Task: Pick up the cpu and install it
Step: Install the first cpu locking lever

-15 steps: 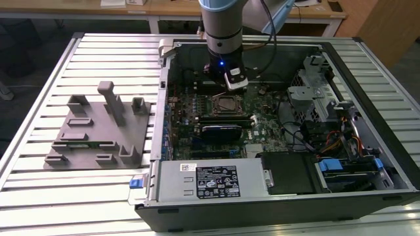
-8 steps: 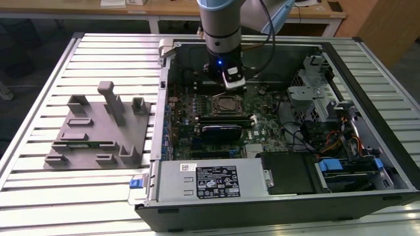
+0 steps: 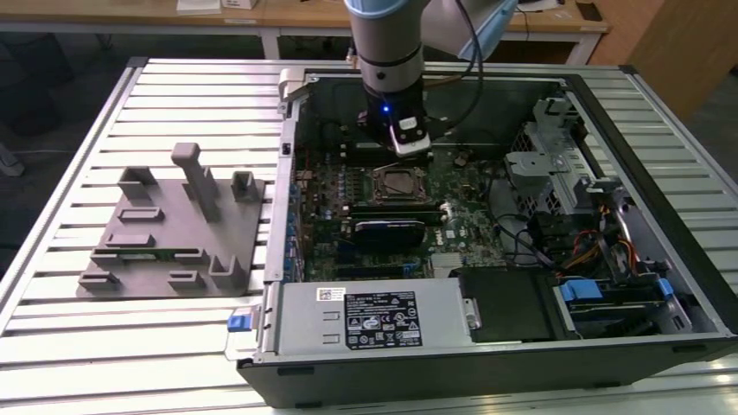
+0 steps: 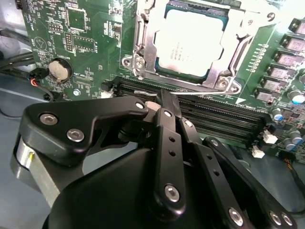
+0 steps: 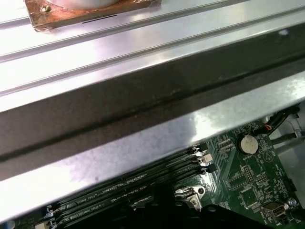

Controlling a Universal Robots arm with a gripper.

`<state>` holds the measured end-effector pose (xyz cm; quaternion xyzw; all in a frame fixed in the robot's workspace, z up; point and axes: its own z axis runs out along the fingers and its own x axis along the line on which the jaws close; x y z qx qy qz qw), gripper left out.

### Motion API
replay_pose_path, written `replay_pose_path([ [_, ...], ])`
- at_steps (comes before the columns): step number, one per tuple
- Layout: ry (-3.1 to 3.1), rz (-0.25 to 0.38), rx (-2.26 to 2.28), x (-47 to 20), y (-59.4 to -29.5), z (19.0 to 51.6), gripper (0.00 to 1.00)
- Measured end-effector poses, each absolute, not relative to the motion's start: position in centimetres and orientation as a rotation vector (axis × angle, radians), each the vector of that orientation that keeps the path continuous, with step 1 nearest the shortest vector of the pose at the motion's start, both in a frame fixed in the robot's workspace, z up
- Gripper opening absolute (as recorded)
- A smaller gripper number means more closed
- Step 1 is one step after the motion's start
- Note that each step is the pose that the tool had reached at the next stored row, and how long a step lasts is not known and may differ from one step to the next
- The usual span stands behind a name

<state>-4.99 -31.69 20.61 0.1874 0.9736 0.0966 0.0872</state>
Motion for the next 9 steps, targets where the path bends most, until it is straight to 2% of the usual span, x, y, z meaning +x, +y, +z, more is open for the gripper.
replay_pose_path([
  [9,2.886,0.289,0.556,-4.99,-31.69,20.34,0.11],
])
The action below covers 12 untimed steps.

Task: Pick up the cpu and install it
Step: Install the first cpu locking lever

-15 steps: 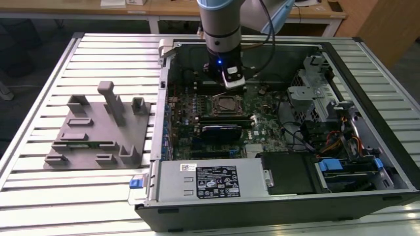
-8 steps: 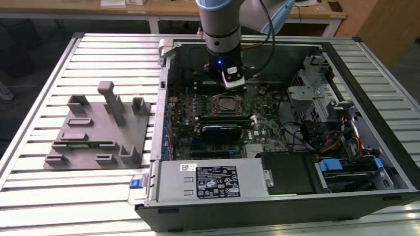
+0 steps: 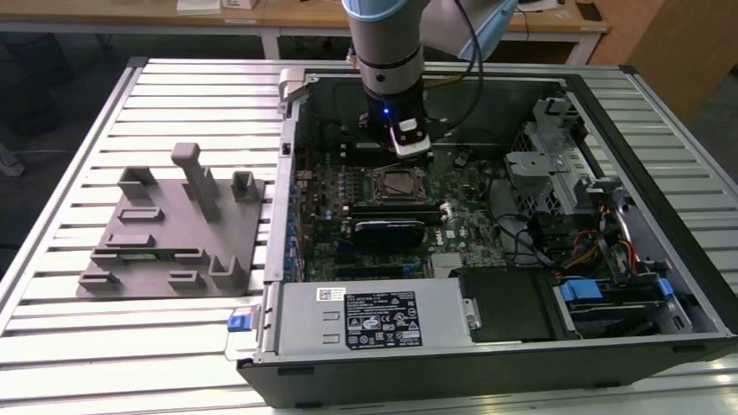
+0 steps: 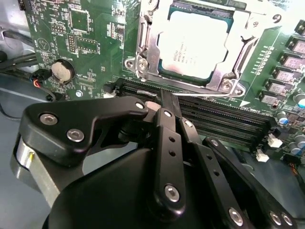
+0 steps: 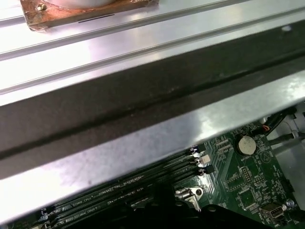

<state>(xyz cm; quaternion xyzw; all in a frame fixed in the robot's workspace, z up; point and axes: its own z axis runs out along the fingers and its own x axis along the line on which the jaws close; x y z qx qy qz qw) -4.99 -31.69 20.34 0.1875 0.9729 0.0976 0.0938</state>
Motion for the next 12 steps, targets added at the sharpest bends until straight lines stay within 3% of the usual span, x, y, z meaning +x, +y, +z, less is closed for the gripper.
replay_pose_path([
  [12,2.877,0.291,0.553,-5.12,-31.69,19.91,0.11],
])
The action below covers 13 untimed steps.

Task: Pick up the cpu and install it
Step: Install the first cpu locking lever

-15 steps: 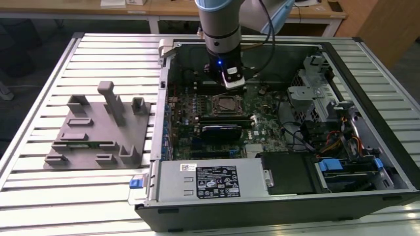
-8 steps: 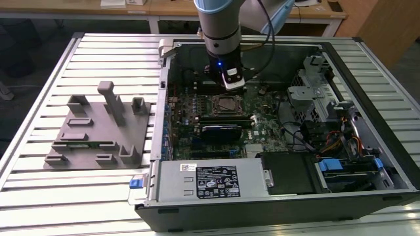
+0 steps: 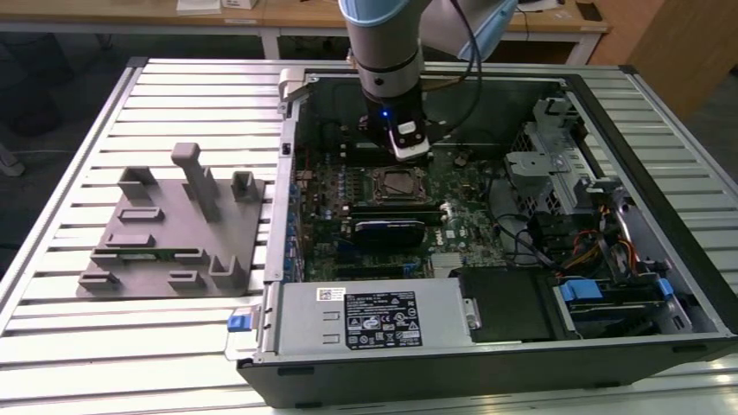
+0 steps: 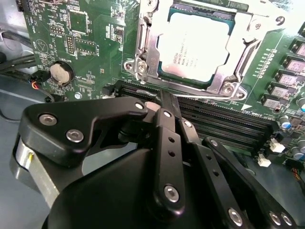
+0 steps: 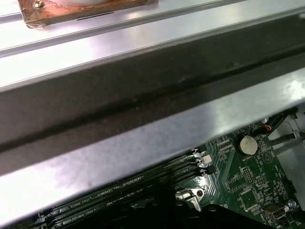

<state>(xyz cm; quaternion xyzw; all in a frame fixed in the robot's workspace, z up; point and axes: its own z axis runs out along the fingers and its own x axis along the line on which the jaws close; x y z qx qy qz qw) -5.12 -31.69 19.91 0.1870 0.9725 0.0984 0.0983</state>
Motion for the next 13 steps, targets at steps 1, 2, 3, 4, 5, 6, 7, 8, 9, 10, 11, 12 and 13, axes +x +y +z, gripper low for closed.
replay_pose_path([
  [1,2.877,0.291,0.553,-5.15,-31.68,19.90,0.11],
  [2,2.876,0.291,0.553,-5.18,-31.67,19.88,0.11],
  [3,2.875,0.291,0.553,-5.20,-31.66,19.86,0.11],
  [4,2.875,0.292,0.552,-5.20,-31.64,19.84,0.11],
  [5,2.874,0.292,0.552,-5.21,-31.63,19.82,0.11],
  [6,2.873,0.292,0.552,-5.22,-31.61,19.80,0.11],
  [7,2.873,0.291,0.552,-5.22,-31.58,19.78,0.11],
  [8,2.873,0.291,0.552,-5.22,-31.55,19.76,0.11],
  [9,2.873,0.291,0.552,-5.22,-31.52,19.75,0.11],
  [10,2.873,0.291,0.552,-5.22,-31.49,19.75,0.11],
  [11,2.873,0.291,0.552,-5.22,-31.49,19.75,0.11],
  [12,2.873,0.290,0.552,-5.22,-31.49,19.75,0.11],
  [13,2.873,0.290,0.552,-5.22,-31.49,19.74,0.11],
])
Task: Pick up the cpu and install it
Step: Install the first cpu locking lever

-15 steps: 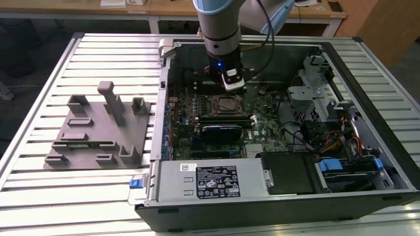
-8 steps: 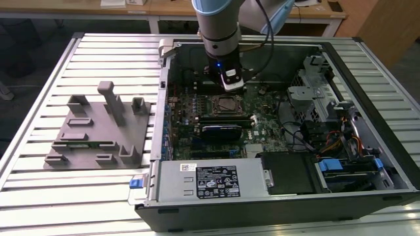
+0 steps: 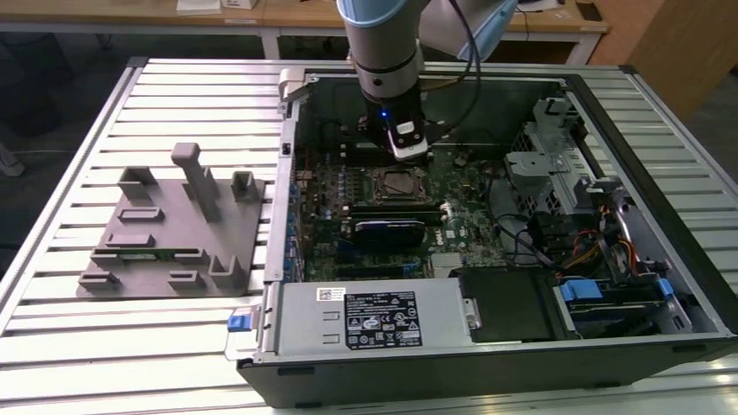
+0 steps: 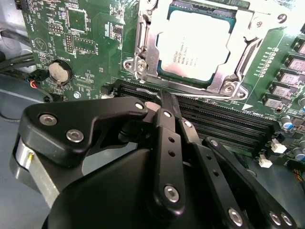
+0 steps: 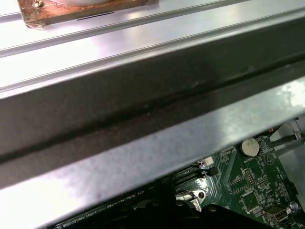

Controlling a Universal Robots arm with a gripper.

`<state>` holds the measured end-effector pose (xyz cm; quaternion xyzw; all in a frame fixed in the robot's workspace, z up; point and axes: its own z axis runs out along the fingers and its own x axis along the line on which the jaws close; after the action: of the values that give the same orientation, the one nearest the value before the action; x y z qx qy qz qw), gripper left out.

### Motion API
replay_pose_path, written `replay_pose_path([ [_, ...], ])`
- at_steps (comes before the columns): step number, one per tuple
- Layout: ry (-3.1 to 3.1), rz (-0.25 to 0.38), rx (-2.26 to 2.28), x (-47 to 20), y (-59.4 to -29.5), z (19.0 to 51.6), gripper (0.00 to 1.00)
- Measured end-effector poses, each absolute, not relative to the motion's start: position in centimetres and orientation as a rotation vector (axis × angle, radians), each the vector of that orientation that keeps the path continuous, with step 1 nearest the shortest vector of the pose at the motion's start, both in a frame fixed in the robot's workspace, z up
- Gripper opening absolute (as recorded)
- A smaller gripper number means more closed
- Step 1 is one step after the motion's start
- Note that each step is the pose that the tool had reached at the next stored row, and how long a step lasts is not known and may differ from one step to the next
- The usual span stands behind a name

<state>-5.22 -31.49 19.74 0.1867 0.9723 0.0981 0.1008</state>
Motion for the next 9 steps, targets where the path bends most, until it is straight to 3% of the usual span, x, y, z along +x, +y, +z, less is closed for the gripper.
replay_pose_path([
  [9,2.872,0.285,0.551,-5.22,-31.49,19.49,0.11],
])
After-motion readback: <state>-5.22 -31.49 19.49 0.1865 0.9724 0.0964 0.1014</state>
